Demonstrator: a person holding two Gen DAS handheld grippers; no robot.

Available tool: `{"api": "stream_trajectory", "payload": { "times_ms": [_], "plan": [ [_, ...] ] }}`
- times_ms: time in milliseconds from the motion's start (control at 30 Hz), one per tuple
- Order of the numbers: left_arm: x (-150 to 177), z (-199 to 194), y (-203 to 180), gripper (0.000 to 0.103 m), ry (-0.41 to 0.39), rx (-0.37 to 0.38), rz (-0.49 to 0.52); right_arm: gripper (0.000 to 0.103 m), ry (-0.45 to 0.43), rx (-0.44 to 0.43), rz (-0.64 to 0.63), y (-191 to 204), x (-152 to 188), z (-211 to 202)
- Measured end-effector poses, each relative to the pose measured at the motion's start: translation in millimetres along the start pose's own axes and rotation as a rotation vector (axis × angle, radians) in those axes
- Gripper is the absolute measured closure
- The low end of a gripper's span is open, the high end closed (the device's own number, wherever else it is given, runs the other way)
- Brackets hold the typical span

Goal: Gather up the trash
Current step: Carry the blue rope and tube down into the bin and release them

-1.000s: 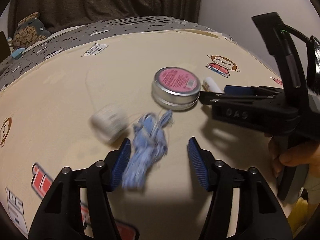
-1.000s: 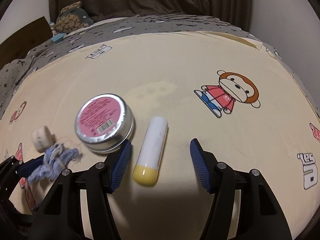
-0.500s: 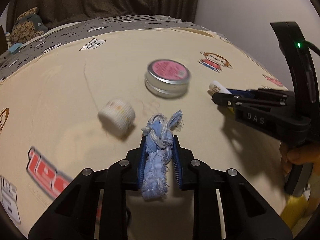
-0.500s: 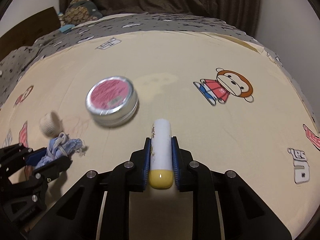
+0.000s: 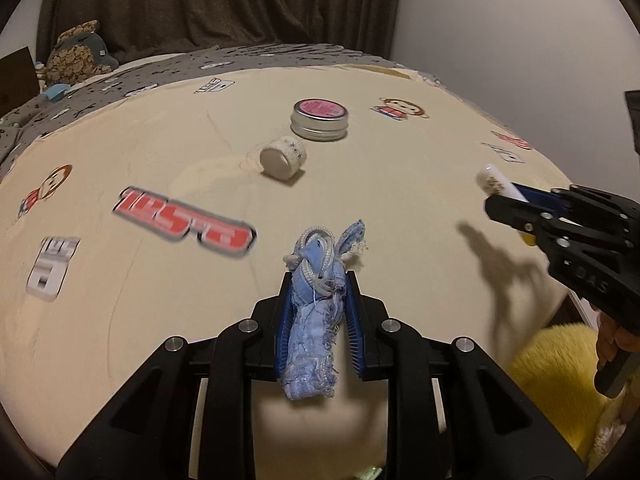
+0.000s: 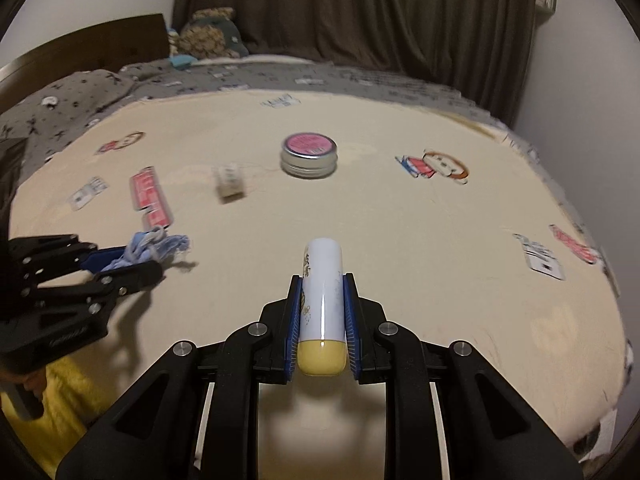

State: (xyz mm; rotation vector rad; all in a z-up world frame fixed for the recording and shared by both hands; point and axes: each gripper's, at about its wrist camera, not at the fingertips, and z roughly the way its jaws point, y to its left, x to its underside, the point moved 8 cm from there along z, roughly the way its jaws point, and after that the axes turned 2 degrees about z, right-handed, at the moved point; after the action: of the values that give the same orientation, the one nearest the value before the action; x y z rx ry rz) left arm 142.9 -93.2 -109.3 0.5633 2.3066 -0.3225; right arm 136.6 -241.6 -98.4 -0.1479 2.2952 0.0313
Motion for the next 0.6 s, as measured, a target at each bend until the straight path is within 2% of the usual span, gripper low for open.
{"api": "stream_trajectory", "payload": {
  "times_ms": [100,267,400,600],
  "plan": [
    [16.9,-19.8,-8.8,0.080,-0.009,-0.004,0.015,0.082,-0.035,-0.018,-0.011,10.2,14.6,-29.2],
    [51.7,-45.9,-22.1,0.080,-0.011,0.005,0.034,0.082,-0.045,-0.075,0.026,26.4,43.6,-57.7],
    [80.7,-50.9,-23.7,0.080,0.012,-0.014,0.052,0.082,0.009,-0.129,0.085,41.4,80.1,-54.7],
    [137.1,-43.8,-32.4,0.080,0.119,0.018,0.052,0.082,0.151,-0.204,0.119,69.4,129.9,-29.9]
  ]
}}
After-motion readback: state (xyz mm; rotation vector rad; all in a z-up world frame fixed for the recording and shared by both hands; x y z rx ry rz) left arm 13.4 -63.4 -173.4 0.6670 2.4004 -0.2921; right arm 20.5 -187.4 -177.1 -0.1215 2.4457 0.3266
